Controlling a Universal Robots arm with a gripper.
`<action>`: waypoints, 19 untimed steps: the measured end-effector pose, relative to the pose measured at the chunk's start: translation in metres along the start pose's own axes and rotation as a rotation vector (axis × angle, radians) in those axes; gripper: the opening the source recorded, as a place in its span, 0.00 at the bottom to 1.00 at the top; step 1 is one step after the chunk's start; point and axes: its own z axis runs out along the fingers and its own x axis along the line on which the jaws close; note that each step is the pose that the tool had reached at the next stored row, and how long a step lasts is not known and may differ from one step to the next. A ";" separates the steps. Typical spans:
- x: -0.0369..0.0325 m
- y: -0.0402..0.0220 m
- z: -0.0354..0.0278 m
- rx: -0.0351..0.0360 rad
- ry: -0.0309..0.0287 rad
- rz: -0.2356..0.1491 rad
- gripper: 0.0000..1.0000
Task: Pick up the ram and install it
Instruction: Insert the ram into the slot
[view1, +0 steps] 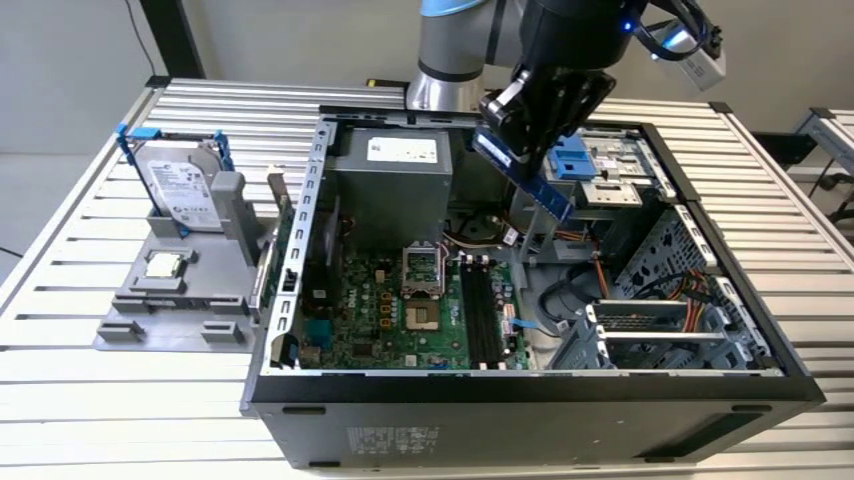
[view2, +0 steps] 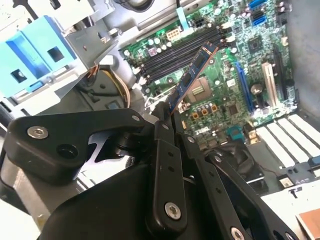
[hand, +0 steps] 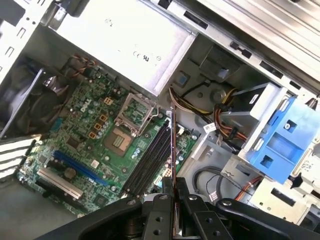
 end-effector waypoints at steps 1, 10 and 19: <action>0.0000 0.0000 0.0001 -0.0001 -0.0006 0.014 0.00; 0.0000 0.0000 0.0000 0.0004 -0.0052 0.148 0.00; 0.0000 0.0000 0.0000 0.0007 -0.0088 0.252 0.00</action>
